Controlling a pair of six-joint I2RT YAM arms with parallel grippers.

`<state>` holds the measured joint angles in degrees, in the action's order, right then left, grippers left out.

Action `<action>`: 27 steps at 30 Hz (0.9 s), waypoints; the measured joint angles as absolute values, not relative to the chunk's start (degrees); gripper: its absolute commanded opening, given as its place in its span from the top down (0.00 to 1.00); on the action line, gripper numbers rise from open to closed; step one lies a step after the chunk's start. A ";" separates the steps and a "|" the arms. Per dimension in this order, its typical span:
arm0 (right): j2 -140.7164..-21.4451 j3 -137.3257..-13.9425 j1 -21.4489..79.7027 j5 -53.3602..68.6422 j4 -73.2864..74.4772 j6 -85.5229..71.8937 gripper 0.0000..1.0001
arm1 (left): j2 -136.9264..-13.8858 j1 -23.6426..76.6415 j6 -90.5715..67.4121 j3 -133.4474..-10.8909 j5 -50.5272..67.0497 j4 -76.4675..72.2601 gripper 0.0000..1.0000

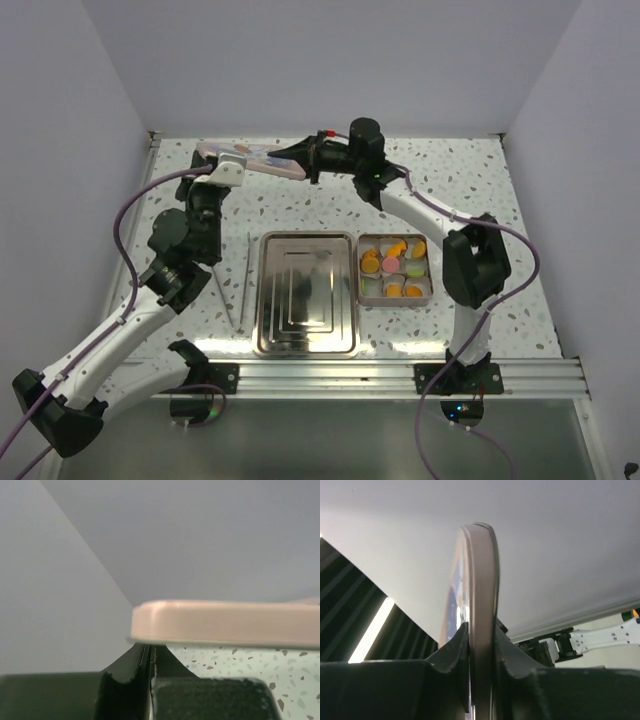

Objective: Pack the cookies

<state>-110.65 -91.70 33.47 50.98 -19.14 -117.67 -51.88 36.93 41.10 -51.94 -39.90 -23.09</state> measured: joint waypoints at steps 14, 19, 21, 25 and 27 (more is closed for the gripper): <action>-110.61 -90.61 23.92 50.00 -24.03 -115.79 1.00 | -50.37 37.28 26.89 -58.67 -17.76 5.85 0.15; -110.17 -89.41 13.98 50.57 -23.20 -115.31 1.00 | -50.54 37.30 18.41 -58.98 -12.10 9.52 0.00; -109.16 -87.20 9.91 50.98 -20.21 -114.96 1.00 | -52.36 36.95 14.06 -59.09 -10.70 9.72 0.00; -104.05 -83.79 2.52 51.86 -2.09 -100.36 1.00 | -60.90 32.25 4.95 -60.34 -3.25 9.45 0.00; -100.51 -83.11 -0.10 51.83 8.49 -91.57 1.00 | -68.12 28.29 -0.03 -61.52 1.69 8.73 0.00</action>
<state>-100.51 -83.11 -0.10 51.83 8.49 -91.57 -68.12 28.29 -0.03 -61.52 1.69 8.73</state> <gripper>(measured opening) 0.189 0.997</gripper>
